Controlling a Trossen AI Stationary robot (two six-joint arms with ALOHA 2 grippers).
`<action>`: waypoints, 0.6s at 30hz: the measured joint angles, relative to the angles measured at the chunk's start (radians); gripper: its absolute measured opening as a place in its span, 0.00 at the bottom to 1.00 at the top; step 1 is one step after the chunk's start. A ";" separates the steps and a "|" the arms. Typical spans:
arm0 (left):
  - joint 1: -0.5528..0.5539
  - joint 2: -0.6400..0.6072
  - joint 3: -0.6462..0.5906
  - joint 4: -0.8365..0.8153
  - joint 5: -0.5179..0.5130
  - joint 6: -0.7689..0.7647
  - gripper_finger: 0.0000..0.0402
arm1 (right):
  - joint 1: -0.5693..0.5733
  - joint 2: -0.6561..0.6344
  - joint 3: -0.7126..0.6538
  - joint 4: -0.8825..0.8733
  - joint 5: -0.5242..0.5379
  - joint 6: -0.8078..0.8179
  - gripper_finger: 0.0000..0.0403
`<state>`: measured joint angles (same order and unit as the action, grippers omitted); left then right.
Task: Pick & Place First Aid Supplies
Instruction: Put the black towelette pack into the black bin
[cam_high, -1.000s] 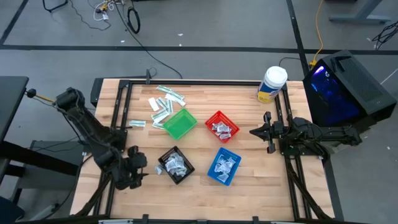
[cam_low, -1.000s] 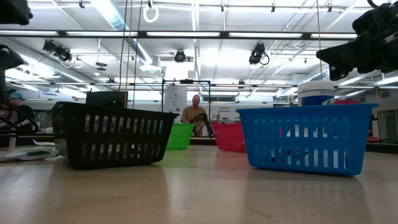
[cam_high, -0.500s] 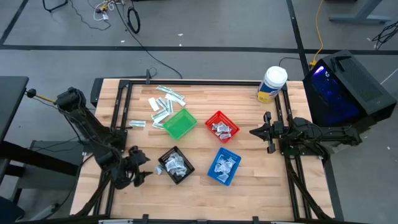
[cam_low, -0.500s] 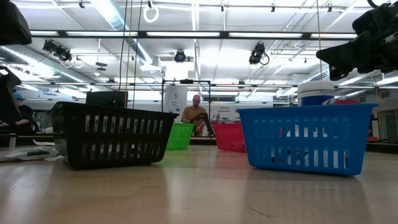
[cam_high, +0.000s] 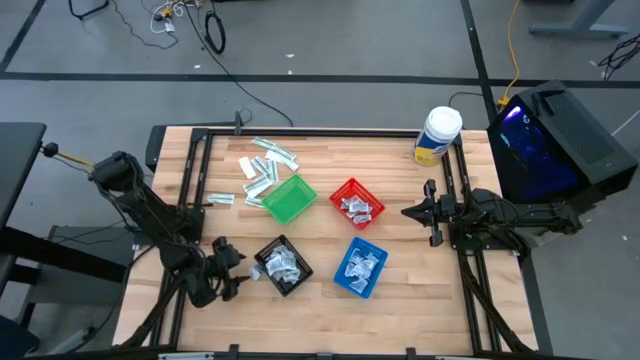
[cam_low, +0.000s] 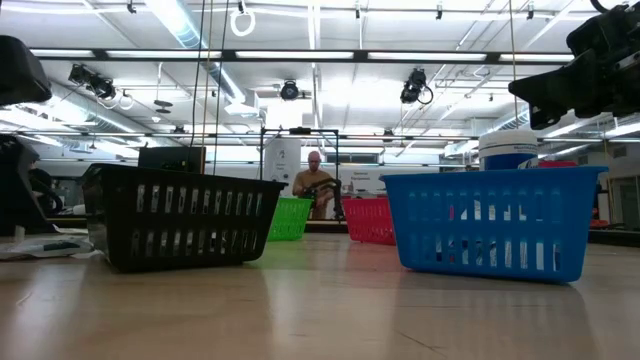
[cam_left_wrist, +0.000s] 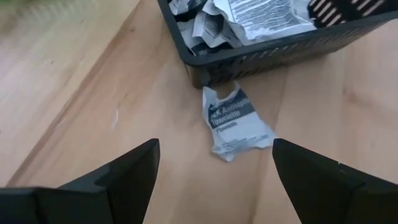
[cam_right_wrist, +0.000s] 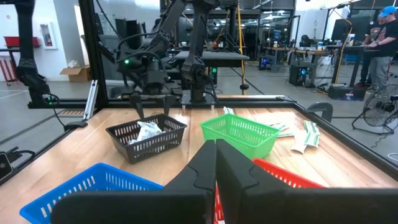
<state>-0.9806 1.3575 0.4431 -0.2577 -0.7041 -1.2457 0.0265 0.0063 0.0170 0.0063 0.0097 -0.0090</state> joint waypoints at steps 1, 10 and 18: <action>0.000 0.012 0.000 0.008 -0.006 0.000 0.80 | 0.000 0.000 0.000 0.000 0.000 0.000 0.03; 0.003 0.078 0.000 0.068 -0.077 -0.002 0.78 | 0.000 0.000 0.000 0.000 0.000 0.000 0.03; 0.020 0.138 0.000 0.095 -0.045 -0.009 0.68 | 0.000 0.000 0.000 0.000 0.000 0.000 0.03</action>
<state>-0.9611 1.4951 0.4431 -0.1624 -0.7486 -1.2544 0.0269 0.0063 0.0170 0.0063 0.0097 -0.0093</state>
